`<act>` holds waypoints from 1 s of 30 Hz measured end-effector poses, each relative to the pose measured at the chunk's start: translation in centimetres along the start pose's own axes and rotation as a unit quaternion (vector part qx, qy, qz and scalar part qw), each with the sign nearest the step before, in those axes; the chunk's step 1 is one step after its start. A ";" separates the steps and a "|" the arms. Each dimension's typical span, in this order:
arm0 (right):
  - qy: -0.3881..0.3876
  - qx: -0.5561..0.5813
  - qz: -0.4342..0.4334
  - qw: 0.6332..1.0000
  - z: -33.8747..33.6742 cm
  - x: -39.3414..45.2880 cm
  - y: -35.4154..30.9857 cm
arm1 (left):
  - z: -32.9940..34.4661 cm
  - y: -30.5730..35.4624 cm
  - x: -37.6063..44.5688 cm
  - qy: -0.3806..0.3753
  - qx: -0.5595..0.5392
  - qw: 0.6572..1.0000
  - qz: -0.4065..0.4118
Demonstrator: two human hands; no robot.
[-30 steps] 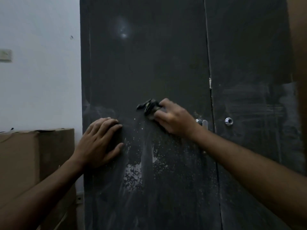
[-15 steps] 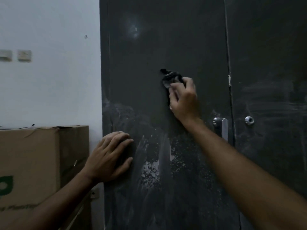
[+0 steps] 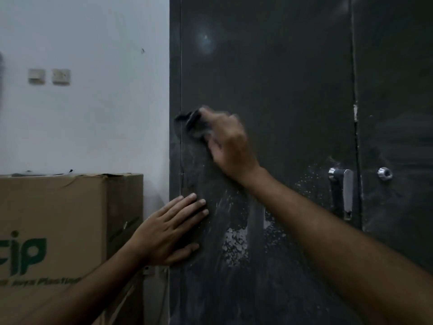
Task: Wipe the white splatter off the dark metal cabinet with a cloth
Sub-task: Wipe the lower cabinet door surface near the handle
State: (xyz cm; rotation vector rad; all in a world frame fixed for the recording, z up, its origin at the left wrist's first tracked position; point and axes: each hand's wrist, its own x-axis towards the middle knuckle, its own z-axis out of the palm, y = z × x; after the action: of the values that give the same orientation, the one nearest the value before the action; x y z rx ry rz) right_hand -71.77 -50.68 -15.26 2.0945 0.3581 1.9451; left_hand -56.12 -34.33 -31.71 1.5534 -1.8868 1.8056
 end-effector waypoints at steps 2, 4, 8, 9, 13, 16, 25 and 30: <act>-0.124 0.014 -0.187 0.974 0.0 -1.9 -1.4 | 0.2 -0.1 -0.1 -0.002 -0.003 1.000 0.002; -0.169 -0.026 -0.281 0.944 -1.0 -0.3 0.0 | 0.4 -0.2 -0.1 -0.003 -0.007 1.000 0.000; -0.008 -0.036 -0.004 0.999 -1.5 4.2 2.1 | 0.4 0.0 -0.1 -0.003 -0.012 1.000 -0.007; 0.018 -0.032 0.048 0.998 -0.8 3.9 1.1 | 0.4 0.1 -0.1 -0.004 -0.010 1.000 -0.008; -0.143 -0.006 -0.224 0.964 0.9 -1.7 -3.2 | 0.5 0.1 -0.4 -0.002 -0.001 1.000 -0.006; -0.173 -0.032 -0.280 0.944 -0.9 -0.7 -0.2 | 0.4 0.2 -0.5 0.002 0.013 1.000 -0.002; -0.200 0.004 -0.257 0.945 1.2 -2.2 -5.1 | 0.6 1.8 -0.6 0.008 0.042 0.999 -0.030; -0.070 -0.022 -0.078 0.994 0.2 3.0 -1.7 | 0.4 1.4 -0.8 -0.025 0.048 0.998 -0.021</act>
State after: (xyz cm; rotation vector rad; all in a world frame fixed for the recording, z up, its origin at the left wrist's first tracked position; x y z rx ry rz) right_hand -71.37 -48.04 -13.06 2.0933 0.4320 1.6921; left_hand -56.49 -34.53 -33.32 1.6709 -1.7985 1.8815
